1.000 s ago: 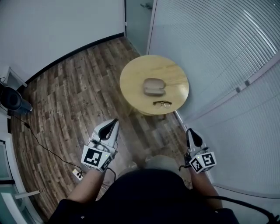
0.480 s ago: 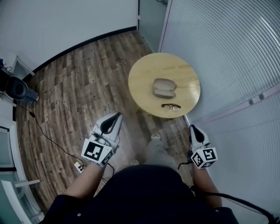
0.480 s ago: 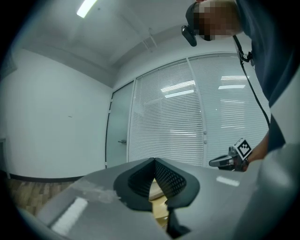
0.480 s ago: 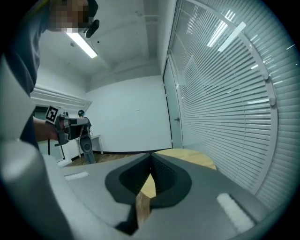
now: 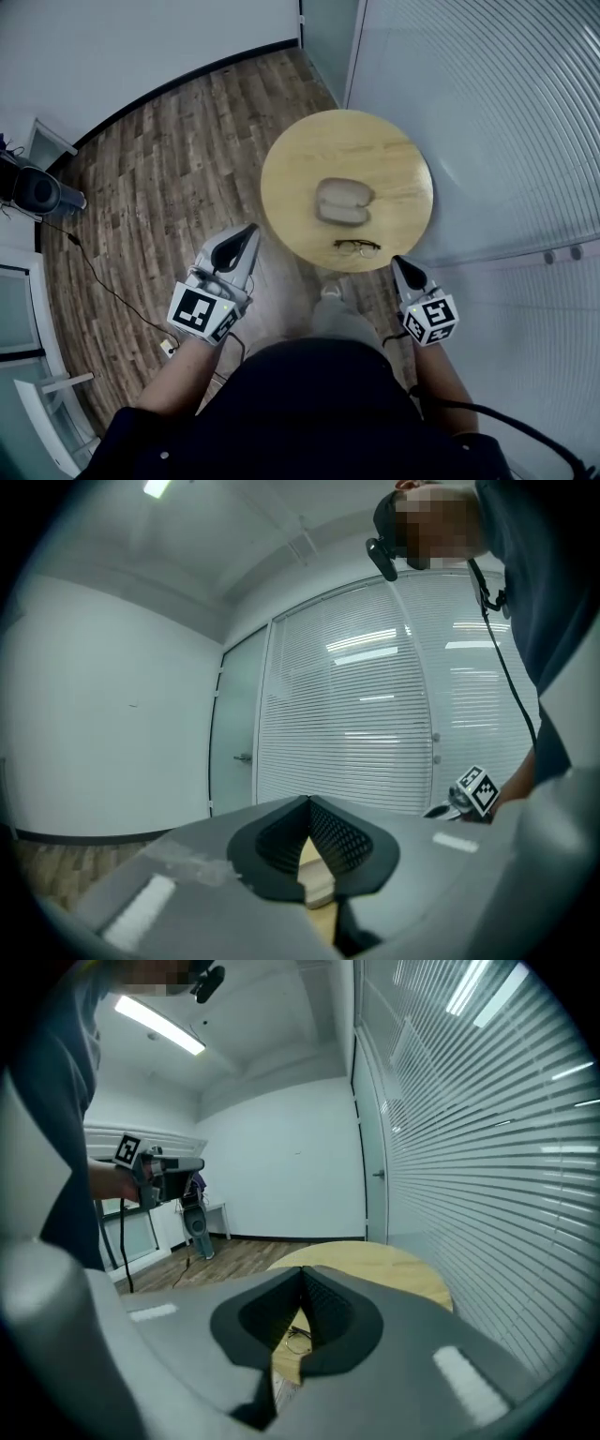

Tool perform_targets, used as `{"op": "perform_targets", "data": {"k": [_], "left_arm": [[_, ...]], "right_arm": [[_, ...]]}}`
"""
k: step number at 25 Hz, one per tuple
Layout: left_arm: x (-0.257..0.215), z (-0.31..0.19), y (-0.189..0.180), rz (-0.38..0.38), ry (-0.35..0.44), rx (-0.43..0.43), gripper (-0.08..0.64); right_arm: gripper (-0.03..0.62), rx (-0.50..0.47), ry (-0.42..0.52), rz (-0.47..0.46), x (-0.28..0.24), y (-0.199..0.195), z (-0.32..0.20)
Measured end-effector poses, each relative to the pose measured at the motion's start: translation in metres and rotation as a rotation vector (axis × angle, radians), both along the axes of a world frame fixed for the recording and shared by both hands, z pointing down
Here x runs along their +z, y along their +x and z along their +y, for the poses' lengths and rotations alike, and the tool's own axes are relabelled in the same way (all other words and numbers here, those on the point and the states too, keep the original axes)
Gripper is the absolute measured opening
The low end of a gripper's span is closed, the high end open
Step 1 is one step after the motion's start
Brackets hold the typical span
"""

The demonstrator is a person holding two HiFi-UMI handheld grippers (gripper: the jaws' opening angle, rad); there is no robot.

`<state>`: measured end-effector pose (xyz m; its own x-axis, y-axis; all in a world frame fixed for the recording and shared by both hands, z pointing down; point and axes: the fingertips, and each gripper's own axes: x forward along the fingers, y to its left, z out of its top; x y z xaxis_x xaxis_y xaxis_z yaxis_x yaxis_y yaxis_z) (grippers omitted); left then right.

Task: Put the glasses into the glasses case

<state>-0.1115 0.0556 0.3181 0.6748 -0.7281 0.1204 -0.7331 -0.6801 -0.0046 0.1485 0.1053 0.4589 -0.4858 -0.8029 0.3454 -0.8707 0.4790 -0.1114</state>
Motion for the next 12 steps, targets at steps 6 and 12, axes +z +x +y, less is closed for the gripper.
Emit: {"op": "perform_targets", "data": {"k": [6,12], "left_arm": [[0.005,-0.046,0.040,-0.016,-0.020,-0.013,0.000],[0.016,-0.080,0.063,-0.015,-0.040,-0.037,0.000]], "right_arm": [[0.005,-0.178,-0.109,0.066,0.043,0.002,-0.033],[0.006,-0.322,-0.182,0.141,0.082,-0.008,-0.058]]}}
